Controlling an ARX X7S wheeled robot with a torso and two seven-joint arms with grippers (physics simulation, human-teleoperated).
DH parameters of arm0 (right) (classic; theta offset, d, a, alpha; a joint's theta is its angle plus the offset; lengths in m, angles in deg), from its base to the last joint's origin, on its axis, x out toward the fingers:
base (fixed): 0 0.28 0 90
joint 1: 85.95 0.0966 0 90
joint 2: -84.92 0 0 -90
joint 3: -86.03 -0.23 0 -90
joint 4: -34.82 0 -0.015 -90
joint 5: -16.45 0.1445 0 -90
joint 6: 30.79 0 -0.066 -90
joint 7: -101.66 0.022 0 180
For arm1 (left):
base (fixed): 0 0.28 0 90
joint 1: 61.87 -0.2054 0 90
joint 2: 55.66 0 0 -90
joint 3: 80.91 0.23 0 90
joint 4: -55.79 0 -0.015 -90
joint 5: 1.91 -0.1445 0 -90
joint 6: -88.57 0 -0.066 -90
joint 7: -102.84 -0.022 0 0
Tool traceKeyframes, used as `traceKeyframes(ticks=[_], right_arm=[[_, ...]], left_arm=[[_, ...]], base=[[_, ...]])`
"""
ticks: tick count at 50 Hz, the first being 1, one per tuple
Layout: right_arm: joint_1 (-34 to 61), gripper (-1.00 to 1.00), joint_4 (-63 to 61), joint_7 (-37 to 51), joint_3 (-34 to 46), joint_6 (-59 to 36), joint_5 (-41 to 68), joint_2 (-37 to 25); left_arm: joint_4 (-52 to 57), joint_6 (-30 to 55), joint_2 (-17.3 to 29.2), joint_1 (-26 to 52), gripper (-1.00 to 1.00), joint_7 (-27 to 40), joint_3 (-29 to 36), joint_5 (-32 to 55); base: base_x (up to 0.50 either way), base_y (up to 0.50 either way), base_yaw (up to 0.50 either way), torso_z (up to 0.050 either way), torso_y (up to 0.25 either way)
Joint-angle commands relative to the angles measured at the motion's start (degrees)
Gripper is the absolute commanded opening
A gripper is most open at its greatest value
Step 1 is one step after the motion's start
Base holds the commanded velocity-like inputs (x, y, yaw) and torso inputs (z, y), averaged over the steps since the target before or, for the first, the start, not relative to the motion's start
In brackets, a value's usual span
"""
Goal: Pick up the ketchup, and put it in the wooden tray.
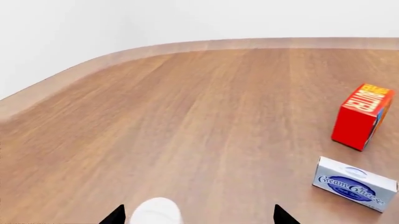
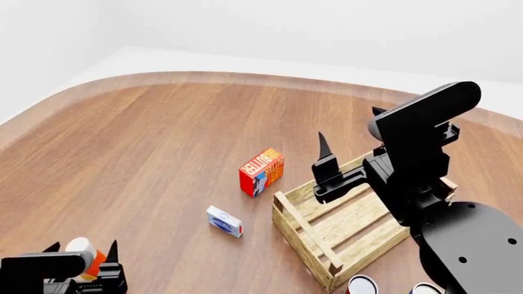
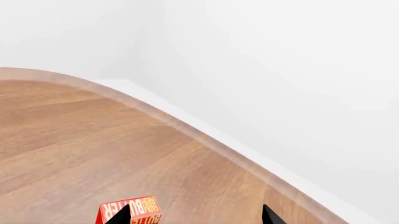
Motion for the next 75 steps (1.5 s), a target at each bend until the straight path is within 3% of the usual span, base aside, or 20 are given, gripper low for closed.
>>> traceKeyframes(ticks=[1, 36, 37, 55, 66, 70, 75], right_arm=[[0.0, 1.0, -0.1, 0.4, 0.0, -0.2, 0.4, -0.1], [0.1, 1.0, -2.0, 2.1, -1.4, -2.9, 2.2, -0.4], [0.1, 1.0, -2.1, 2.2, -1.4, -3.1, 2.3, -0.4], [0.2, 1.0, -2.6, 3.4, -2.1, -3.7, 4.0, -0.7], [0.9, 1.0, -4.1, 4.4, -3.8, -5.4, 6.1, -1.1], [1.4, 1.0, -4.3, 9.4, -6.2, -5.6, 13.4, -2.9], [3.0, 1.0, -3.2, 22.4, -10.3, -5.6, 31.0, -6.7]], left_arm=[[-1.6, -0.4, 0.0, 1.0, 1.0, 0.5, 0.4, -0.4], [-16.5, -4.3, -1.1, 7.3, 1.0, 2.2, 3.4, -3.7], [-17.0, -4.2, -1.2, 7.6, -1.0, 2.4, 3.4, -3.7], [-19.4, -6.5, -1.8, 9.3, -1.0, 3.9, 3.1, -4.5], [-14.5, -5.6, -1.0, 10.2, -1.0, 4.8, 3.3, -4.5], [-8.9, -1.8, 0.8, 13.3, -1.0, 4.6, 4.9, -4.1], [-3.4, 3.9, 2.9, 18.7, -1.0, 3.8, 8.0, -3.3]], base=[[0.0, 0.0, 0.0, 0.0, 0.0], [0.0, 0.0, 0.0, 0.0, 0.0], [0.0, 0.0, 0.0, 0.0, 0.0], [0.0, 0.0, 0.0, 0.0, 0.0], [0.0, 0.0, 0.0, 0.0, 0.0], [0.0, 0.0, 0.0, 0.0, 0.0], [0.0, 0.0, 0.0, 0.0, 0.0]])
